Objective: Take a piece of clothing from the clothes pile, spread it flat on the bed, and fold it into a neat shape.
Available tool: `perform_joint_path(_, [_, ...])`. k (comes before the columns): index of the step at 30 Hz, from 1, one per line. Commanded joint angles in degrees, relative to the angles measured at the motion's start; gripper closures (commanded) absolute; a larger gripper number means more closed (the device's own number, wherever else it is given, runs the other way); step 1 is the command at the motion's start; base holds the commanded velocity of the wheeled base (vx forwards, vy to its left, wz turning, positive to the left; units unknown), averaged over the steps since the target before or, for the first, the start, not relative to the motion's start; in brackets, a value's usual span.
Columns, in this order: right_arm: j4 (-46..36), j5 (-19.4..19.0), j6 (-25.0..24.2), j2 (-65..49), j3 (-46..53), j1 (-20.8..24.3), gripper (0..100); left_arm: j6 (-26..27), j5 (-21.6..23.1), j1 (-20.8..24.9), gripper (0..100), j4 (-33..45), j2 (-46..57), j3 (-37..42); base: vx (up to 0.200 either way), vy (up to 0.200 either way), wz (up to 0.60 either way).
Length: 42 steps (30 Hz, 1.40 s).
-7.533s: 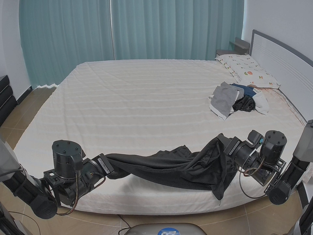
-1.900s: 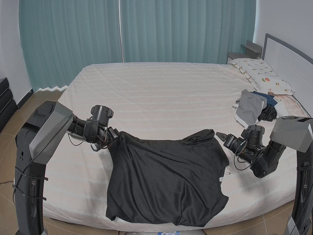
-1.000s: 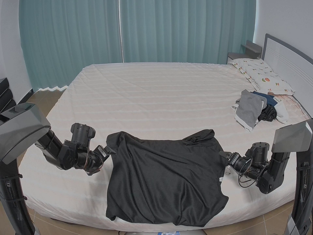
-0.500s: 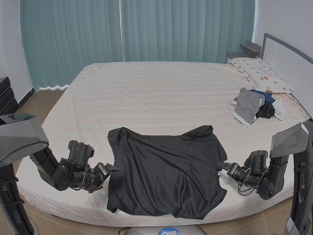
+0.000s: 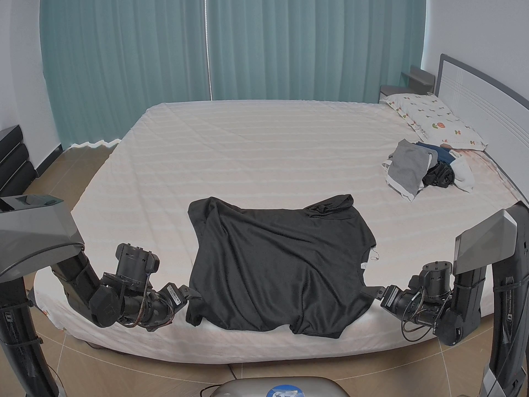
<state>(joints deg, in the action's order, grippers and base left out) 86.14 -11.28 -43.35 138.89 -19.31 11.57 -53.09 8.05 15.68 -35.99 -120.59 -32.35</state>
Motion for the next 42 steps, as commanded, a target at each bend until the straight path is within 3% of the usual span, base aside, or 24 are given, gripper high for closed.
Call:
perform_joint_path(1, [0.26, -0.15, -0.07, 0.68, 0.33, -0.06, 0, 0.00, -0.14, 0.06, 0, -0.58, -1.23, 0.10, 0.000, 0.000, 0.00])
perform_joint_path(10, [0.35, -0.15, -0.42, 0.51, -0.11, 0.03, 0, -0.17, -1.54, 3.83, 0, -2.33, -1.93, -0.34, 0.000, 0.000, 0.00])
perform_joint_path(14, [0.43, -0.50, -0.42, 0.42, -0.11, 0.03, 0, 0.00, -6.55, 6.12, 0, -3.12, -5.18, -1.31, 0.000, 0.000, 0.00])
perform_joint_path(27, [0.52, -0.50, -0.60, -0.11, 0.33, 1.70, 0, 2.29, -8.05, 6.30, 0, -5.23, -8.61, -4.30, 0.000, 0.000, 0.00])
perform_joint_path(28, [0.52, -0.50, -0.60, -0.11, 0.33, 1.79, 0, 3.08, -8.13, 6.03, 100, -5.23, -8.96, -4.38, 0.000, 0.000, 0.00])
perform_joint_path(33, [0.52, -0.50, -0.60, -0.20, 0.50, 2.14, 0, 3.08, -9.98, 4.71, 100, -5.23, -8.96, -4.38, 0.000, 0.000, 0.00])
perform_joint_path(42, [2.46, 0.03, -0.24, 0.68, 0.68, 4.16, 0, 2.64, -9.54, -0.47, 100, -5.23, -5.97, -3.68, 0.000, 0.000, 0.00])
